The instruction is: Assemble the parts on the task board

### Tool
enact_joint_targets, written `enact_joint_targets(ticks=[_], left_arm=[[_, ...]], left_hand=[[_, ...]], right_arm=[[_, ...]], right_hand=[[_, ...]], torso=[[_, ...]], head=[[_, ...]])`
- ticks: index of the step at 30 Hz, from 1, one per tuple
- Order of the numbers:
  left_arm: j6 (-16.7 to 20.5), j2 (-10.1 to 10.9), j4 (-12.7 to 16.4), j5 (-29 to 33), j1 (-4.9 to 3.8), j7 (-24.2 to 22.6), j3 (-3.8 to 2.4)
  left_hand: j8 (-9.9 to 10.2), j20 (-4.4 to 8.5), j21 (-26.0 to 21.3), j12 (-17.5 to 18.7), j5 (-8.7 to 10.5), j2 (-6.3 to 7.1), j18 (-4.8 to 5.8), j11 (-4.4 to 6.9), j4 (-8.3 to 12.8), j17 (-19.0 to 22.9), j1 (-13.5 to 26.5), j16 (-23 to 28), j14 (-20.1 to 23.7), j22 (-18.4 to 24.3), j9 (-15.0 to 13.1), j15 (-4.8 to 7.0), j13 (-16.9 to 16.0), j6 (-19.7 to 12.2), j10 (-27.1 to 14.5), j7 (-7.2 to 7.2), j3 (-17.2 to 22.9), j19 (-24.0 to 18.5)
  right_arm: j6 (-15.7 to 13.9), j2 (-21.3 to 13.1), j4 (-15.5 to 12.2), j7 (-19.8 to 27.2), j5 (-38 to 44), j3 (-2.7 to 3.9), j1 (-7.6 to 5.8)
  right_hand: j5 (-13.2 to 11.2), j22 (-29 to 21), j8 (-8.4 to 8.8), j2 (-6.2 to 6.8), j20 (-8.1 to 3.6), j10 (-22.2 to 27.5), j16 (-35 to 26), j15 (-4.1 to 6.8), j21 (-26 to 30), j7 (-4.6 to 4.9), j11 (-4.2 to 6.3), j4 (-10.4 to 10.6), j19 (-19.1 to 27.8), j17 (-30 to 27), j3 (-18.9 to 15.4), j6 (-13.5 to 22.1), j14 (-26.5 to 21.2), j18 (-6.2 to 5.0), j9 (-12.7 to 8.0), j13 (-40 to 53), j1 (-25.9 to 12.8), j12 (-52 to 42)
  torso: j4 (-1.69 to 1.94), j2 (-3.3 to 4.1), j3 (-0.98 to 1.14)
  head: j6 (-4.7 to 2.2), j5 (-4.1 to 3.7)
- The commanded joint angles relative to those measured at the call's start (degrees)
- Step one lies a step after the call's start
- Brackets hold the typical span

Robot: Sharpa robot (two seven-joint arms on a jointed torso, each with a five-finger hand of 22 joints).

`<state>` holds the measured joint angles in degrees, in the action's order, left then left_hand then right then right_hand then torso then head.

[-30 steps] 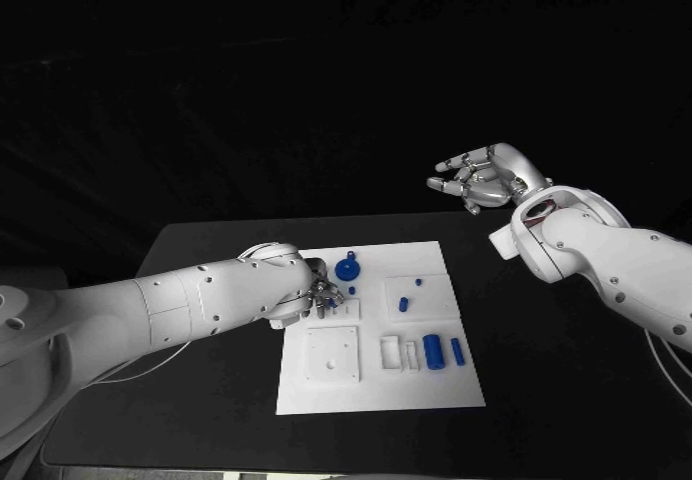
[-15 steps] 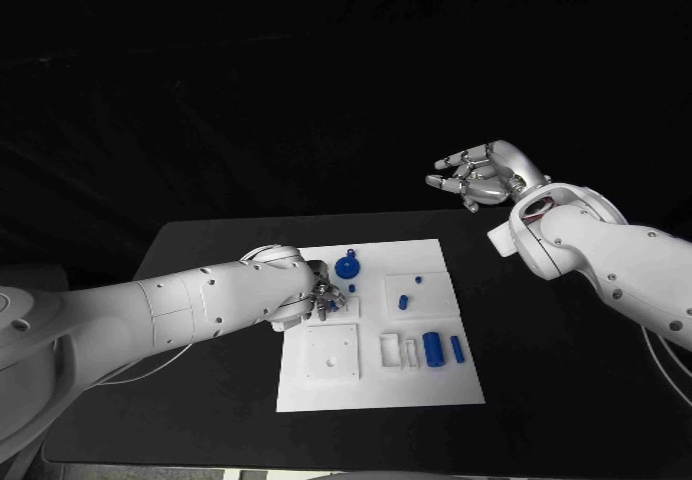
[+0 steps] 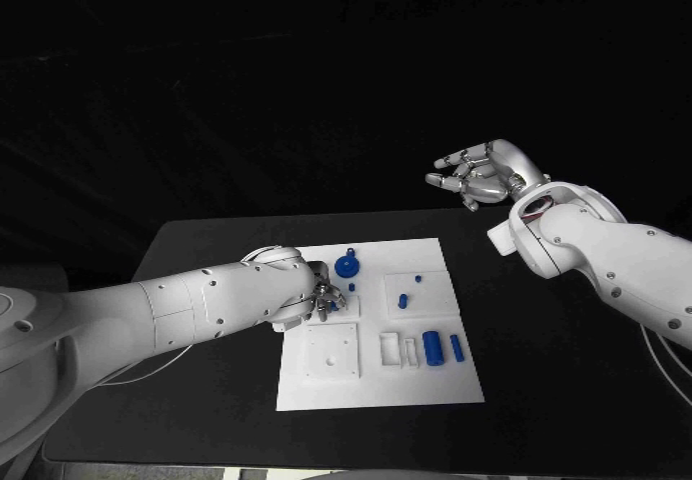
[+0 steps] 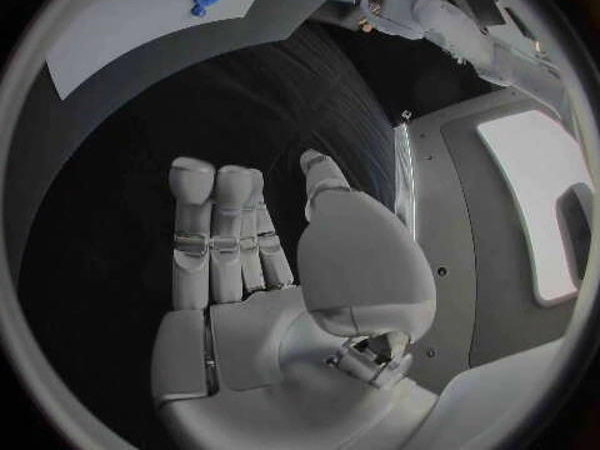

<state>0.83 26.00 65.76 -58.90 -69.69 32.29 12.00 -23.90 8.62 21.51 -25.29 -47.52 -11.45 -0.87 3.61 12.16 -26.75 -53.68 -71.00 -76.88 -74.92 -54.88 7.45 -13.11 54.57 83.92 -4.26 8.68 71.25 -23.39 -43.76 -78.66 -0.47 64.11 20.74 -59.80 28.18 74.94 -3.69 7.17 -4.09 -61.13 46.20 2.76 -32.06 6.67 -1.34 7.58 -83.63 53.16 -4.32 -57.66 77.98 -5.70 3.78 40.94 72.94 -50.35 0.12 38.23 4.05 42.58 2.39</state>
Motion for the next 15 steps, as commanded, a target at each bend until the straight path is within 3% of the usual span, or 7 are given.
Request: enact_joint_targets(ticks=[1,15], left_arm=[[-0.2,-0.2,0.0,-0.3,0.06,-0.2,0.00],[-0.8,0.1,-0.1,0.0,0.07,-0.1,0.02]], left_hand=[[0.3,-0.02,0.4,-0.3,-0.40,-0.56,0.70,0.36,3.7,-0.1,0.0,0.2,-0.3,-1.0,-0.1,0.03,0.1,5.5,2.4,4.95,4.2,0.2],[0.4,-0.03,0.4,-0.3,-0.44,-0.55,0.69,0.35,3.7,-0.2,0.0,0.2,-0.3,-1.0,-0.3,0.03,0.1,5.5,2.4,4.94,4.2,0.1]], right_arm=[[0.7,0.1,0.0,0.2,0.0,0.03,-0.05],[0.8,0.2,0.2,0.2,0.0,0.03,-0.05]], right_hand=[[0.3,3.8,0.09,-0.34,-0.01,-0.2,0.4,0.24,-0.3,-0.13,0.40,-0.3,-0.3,0.0,0.1,-0.4,-0.1,-0.12,-0.1,-0.1,0.0,-0.3],[0.3,3.8,0.08,-0.46,0.00,-0.2,0.4,0.24,-0.5,-0.13,0.42,-0.5,-0.3,-0.1,0.2,-0.5,0.0,-0.10,-0.1,-0.1,-0.1,-0.3]], torso=[[-0.01,0.01,-0.03],[0.03,0.00,-0.02]], head=[[0.04,-0.02],[0.12,-0.09]])
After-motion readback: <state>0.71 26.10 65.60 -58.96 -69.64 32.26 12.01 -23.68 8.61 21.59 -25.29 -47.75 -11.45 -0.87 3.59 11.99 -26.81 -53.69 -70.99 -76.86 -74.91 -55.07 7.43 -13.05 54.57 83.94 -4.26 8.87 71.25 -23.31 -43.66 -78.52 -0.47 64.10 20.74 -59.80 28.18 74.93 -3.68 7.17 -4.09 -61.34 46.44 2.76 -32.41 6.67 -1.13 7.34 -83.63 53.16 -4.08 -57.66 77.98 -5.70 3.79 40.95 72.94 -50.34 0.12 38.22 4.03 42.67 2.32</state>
